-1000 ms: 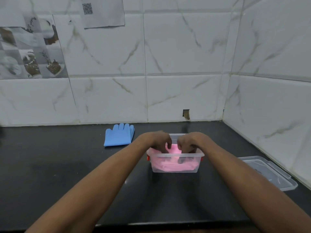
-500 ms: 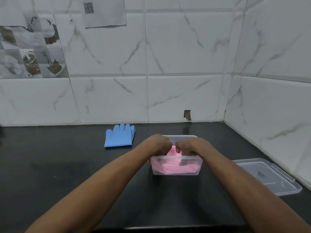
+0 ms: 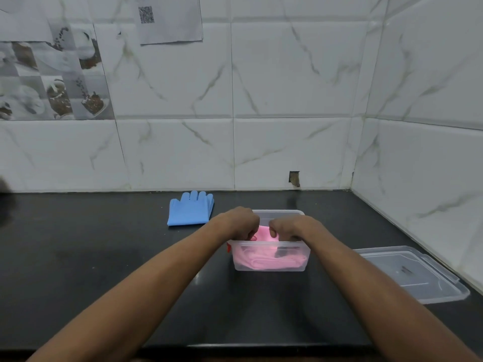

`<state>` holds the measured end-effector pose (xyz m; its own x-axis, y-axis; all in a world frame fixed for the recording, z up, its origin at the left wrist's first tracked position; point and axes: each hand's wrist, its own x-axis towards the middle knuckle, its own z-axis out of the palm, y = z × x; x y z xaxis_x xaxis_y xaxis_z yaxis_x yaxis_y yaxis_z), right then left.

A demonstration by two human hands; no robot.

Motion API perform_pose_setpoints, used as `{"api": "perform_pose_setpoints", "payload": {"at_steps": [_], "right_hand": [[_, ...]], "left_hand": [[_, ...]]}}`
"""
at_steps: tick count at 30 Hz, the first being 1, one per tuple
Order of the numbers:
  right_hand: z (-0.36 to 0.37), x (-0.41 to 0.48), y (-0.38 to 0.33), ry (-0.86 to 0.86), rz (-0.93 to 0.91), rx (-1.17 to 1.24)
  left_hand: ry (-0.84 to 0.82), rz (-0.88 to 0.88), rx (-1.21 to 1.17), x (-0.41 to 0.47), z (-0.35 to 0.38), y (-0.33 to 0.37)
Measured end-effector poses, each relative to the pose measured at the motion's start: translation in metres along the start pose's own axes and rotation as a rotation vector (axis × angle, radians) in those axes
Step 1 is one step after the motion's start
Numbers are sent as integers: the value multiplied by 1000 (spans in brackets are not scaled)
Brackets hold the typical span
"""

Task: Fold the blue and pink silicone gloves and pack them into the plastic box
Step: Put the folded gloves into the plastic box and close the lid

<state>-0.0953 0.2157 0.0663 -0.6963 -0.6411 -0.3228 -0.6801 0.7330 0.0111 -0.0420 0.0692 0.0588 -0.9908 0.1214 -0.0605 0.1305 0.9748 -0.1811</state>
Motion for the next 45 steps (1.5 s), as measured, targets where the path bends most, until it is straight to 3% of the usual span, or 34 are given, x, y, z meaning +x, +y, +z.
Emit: {"api": "perform_pose_setpoints", "payload": {"at_steps": [3,6,8,10,13,18,24,37,45], "right_hand": [[-1,0,-2,-17,7,-2],[-4,-2,3,7,-1,15],[-5,-5,8,96,5,80],[-4,-10,10,224,-3,168],[0,-18,9,408,-42,269],[9,-25,7,559,-107,327],[18,-21,7,586,-62,382],[17,-22,6,580,-31,409],[20,-18,8,670,-19,406]], "left_hand": [[80,-18,-103,-7,-6,-1],[385,-158,-558,-23,-9,-22],[658,-381,-843,-34,0,-49],[745,-642,-822,-42,16,-83],[532,-780,-611,-51,53,-121],[210,-604,-369,-52,77,-137],[149,-462,-248,-42,79,-141],[-96,-396,-140,-45,57,-149],[72,-427,-67,-40,60,-136]]}}
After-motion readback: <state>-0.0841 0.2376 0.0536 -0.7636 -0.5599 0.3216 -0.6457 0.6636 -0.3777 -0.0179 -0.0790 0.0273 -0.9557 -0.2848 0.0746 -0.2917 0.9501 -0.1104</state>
